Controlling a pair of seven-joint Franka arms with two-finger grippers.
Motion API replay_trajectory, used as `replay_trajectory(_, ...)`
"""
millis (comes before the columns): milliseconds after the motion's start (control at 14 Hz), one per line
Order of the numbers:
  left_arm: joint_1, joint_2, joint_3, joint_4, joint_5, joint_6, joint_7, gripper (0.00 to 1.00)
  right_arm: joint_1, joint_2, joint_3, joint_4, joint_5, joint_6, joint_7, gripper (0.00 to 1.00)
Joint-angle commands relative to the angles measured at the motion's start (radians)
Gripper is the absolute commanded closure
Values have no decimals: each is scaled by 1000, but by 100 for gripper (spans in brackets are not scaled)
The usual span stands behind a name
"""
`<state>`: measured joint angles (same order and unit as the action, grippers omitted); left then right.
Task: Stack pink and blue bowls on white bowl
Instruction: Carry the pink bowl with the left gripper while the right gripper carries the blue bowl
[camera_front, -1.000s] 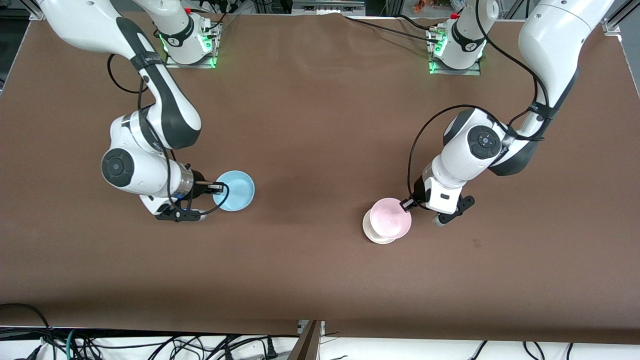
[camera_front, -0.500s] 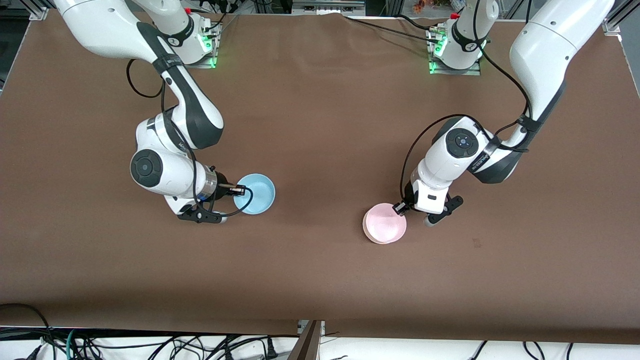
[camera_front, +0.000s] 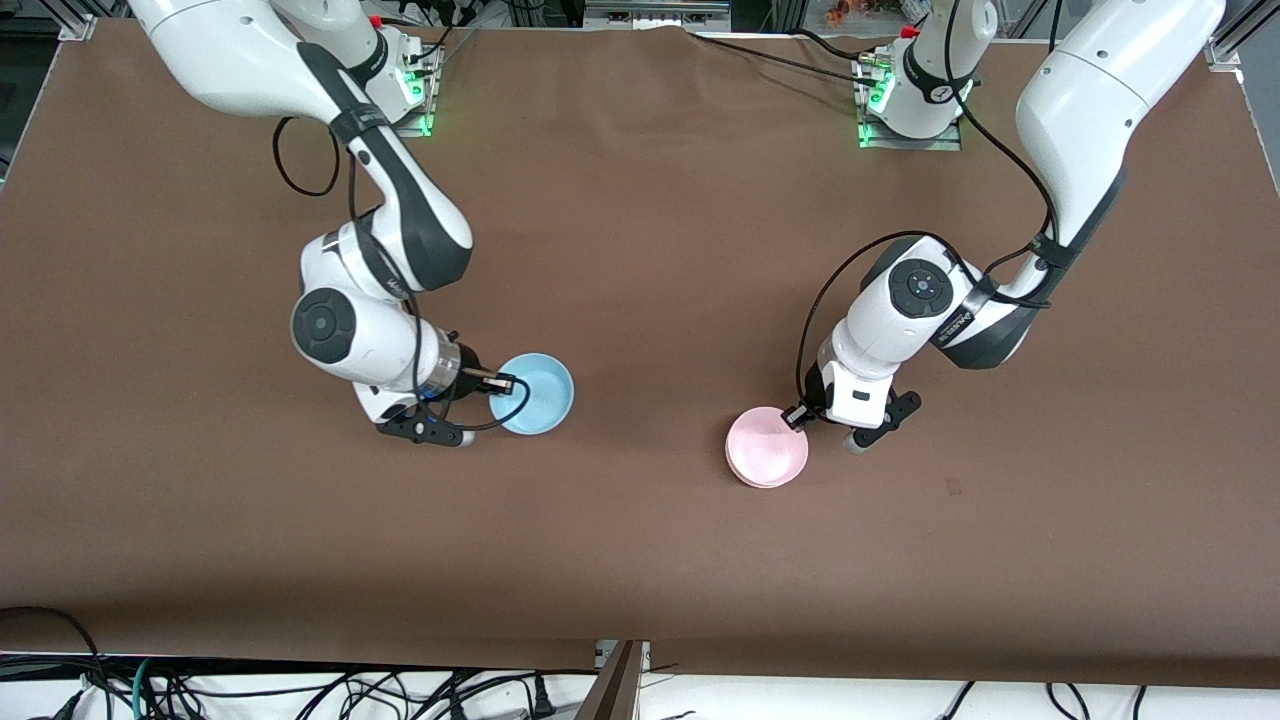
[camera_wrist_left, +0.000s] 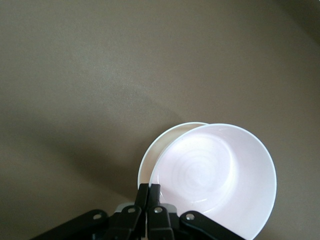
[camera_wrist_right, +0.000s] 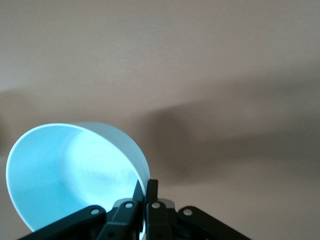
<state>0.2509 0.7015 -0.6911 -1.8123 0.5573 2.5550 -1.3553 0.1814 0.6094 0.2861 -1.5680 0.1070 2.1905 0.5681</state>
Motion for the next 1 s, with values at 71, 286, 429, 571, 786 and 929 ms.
replay_trajectory(71,-24,19,27,11,44,36,-31,100,39,38,-2,49,13,32,75,100)
replay_trajectory(286,-68,21,74,16,44,44,-38,100,61,44,-2,51,13,73,130,100)
replay_trajectory(429,-94,24,103,16,44,65,-47,100,82,53,-2,54,13,115,186,100)
replay_trajectory(571,-110,26,119,18,44,71,-64,96,104,65,-2,68,13,137,237,100)
replay_trajectory(786,-113,29,120,19,44,71,-65,83,147,87,-1,79,10,208,324,100)
replay_trajectory(929,-113,29,120,21,44,71,-65,65,168,102,-2,79,11,268,366,100)
